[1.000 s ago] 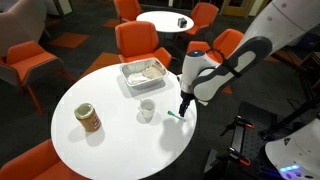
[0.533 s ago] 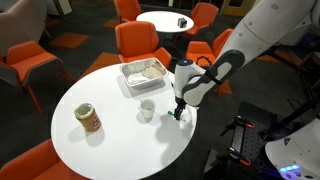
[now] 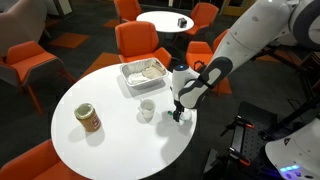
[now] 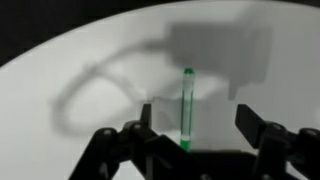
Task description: Put the marker into the white cup
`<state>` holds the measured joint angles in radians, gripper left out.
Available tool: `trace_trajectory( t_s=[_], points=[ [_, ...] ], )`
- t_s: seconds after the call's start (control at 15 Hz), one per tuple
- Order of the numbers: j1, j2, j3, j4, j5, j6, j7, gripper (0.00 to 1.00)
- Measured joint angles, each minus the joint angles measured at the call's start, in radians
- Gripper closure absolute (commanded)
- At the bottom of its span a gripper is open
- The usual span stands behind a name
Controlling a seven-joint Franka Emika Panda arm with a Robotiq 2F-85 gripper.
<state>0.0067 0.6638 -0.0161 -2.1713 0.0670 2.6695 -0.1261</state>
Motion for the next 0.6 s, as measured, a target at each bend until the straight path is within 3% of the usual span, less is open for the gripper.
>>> trace_trajectory(
  t_s=[0.47, 0.6],
  points=[
    [-0.007, 0.042, -0.002, 0.041, 0.000, 0.000, 0.003, 0.89],
    [-0.008, 0.042, -0.004, 0.043, -0.002, 0.000, 0.006, 1.00]
  ],
)
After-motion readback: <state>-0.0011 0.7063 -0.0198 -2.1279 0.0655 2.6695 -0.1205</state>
